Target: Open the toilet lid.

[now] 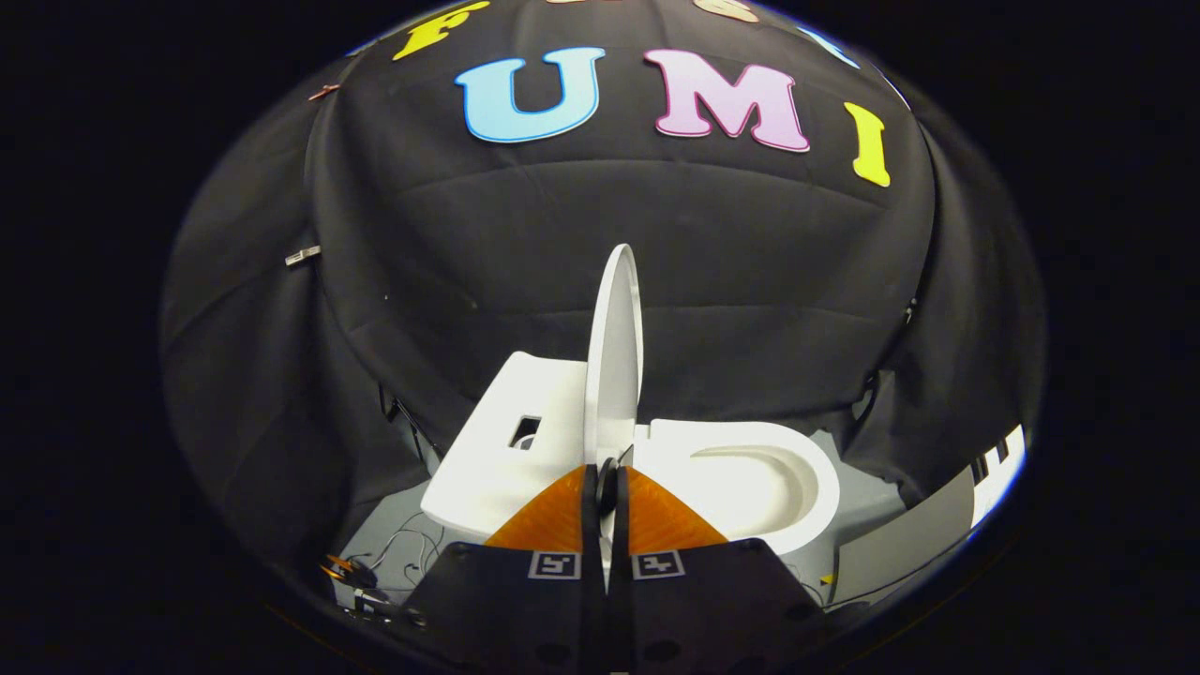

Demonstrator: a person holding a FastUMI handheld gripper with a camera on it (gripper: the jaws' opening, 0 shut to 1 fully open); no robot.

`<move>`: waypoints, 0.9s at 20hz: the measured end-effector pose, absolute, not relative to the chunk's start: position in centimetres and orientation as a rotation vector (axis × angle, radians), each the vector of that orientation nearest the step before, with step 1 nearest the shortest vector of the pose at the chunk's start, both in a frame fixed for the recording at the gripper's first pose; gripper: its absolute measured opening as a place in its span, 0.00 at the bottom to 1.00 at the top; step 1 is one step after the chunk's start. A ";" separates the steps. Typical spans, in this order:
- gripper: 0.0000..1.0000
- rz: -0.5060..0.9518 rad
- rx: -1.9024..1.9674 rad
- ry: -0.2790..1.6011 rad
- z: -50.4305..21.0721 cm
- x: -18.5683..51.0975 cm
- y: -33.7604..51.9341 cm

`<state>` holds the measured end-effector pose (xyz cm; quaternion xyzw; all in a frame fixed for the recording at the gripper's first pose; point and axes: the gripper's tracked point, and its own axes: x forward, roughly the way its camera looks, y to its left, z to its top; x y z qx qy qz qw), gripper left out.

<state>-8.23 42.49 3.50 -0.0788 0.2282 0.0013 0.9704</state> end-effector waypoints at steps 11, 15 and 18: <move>0.06 -0.033 -0.259 0.431 2.1 -7.8 46.6; 0.06 -0.047 -0.267 0.427 1.6 -7.7 47.5; 0.06 -0.047 -0.283 0.425 1.4 -7.5 48.1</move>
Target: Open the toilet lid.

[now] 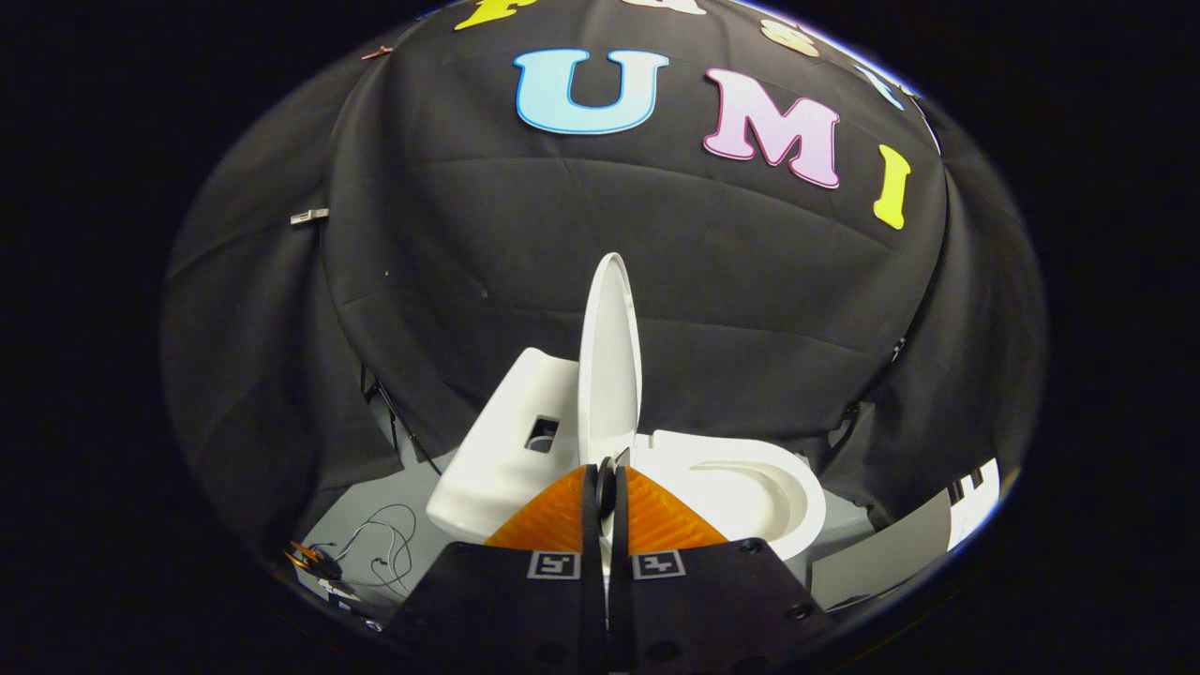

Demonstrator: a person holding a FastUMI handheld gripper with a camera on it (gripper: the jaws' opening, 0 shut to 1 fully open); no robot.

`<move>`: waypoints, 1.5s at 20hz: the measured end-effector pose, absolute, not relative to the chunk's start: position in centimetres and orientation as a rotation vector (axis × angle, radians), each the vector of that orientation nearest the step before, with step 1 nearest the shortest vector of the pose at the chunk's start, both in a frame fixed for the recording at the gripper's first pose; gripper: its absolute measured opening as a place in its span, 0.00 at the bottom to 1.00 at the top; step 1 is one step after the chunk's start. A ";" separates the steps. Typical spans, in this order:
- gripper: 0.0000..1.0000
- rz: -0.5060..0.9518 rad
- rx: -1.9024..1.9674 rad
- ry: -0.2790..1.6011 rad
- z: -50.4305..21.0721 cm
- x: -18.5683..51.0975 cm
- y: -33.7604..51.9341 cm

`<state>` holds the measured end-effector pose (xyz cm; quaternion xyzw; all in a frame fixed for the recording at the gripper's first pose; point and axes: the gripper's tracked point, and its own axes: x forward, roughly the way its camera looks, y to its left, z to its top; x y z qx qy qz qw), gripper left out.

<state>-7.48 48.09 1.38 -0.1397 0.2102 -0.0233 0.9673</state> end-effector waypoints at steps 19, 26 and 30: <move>0.99 0.069 -0.258 0.380 4.5 -7.6 48.9; 0.99 0.167 -0.089 0.254 13.5 -8.6 47.4; 0.99 0.195 -0.055 0.197 16.9 -8.3 43.6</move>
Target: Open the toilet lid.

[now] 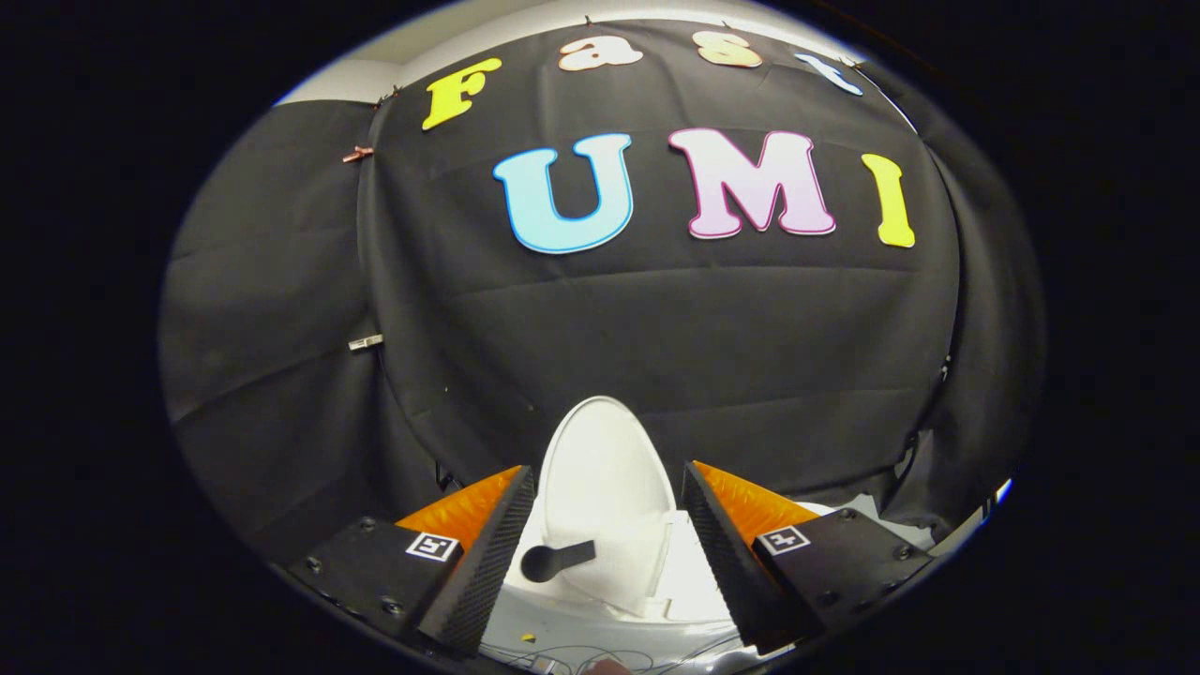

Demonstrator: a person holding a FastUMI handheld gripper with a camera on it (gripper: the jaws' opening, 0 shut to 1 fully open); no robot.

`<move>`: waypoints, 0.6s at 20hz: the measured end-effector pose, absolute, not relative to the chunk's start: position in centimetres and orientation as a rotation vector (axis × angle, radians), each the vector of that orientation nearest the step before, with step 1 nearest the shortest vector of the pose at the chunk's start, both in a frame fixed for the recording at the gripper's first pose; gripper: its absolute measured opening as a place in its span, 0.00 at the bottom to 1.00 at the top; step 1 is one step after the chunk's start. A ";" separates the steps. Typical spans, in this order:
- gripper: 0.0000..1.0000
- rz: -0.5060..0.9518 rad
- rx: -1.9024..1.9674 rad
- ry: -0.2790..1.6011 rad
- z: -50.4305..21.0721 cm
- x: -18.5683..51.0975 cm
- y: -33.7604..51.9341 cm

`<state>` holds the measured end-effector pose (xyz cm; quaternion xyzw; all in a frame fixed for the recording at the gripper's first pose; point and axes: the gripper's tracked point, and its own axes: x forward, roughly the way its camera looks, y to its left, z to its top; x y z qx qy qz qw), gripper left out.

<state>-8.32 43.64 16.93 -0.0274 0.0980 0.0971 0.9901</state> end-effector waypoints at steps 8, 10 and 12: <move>0.99 0.158 -0.074 0.092 17.9 -6.1 30.3; 0.99 0.138 -0.104 0.068 16.7 -5.4 26.2; 0.99 0.127 -0.143 0.046 15.1 -4.8 22.2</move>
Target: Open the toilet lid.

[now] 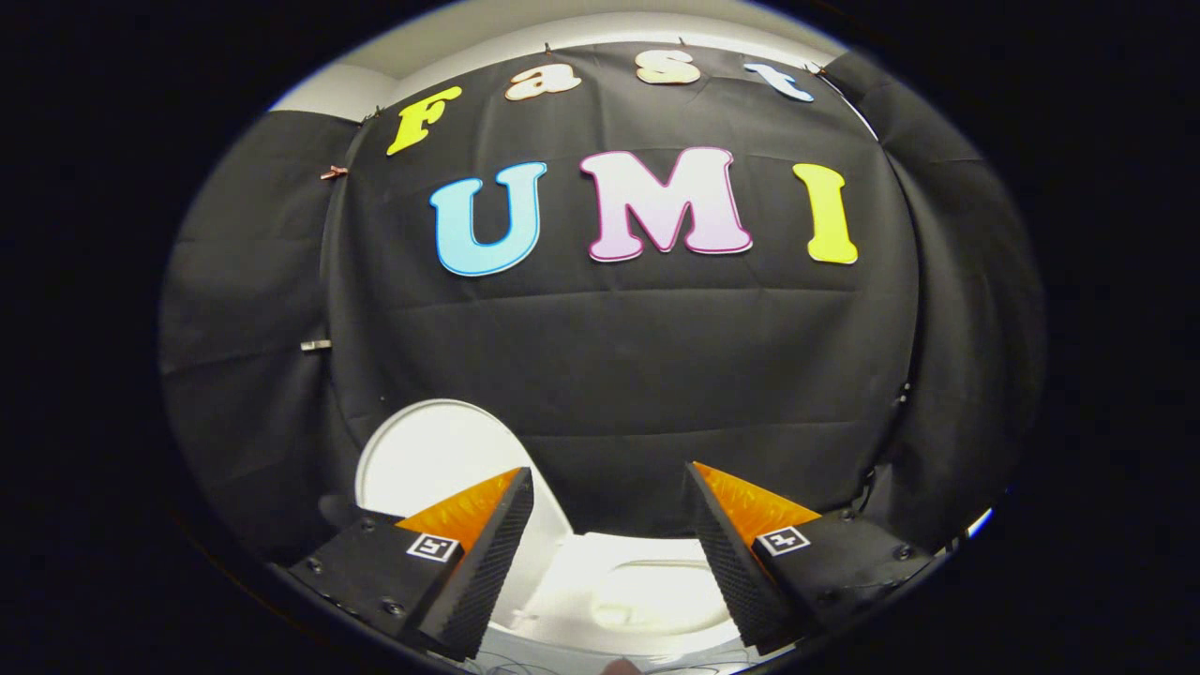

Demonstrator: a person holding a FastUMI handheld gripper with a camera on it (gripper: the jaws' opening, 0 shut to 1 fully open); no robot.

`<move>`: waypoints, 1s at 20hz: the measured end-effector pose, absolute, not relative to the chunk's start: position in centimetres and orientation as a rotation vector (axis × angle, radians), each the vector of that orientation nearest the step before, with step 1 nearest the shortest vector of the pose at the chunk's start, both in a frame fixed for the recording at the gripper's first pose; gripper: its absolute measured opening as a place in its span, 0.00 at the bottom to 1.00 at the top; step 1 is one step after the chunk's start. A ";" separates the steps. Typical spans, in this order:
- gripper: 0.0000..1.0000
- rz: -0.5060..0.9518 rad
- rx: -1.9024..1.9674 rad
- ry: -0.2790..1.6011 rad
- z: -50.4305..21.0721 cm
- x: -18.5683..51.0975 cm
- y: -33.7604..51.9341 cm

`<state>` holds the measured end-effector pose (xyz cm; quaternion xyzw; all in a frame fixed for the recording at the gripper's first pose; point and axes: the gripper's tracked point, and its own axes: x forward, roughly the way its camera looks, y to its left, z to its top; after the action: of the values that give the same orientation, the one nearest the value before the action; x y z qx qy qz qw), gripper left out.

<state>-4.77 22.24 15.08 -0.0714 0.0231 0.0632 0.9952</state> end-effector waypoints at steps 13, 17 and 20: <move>0.99 0.026 -0.103 -0.122 7.5 -2.9 6.5; 0.99 0.016 -0.087 -0.109 5.2 -2.7 5.1; 0.99 0.003 -0.063 -0.082 3.2 -2.2 4.6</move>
<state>-2.16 4.57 3.18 -0.0315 -0.0412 0.0017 0.9987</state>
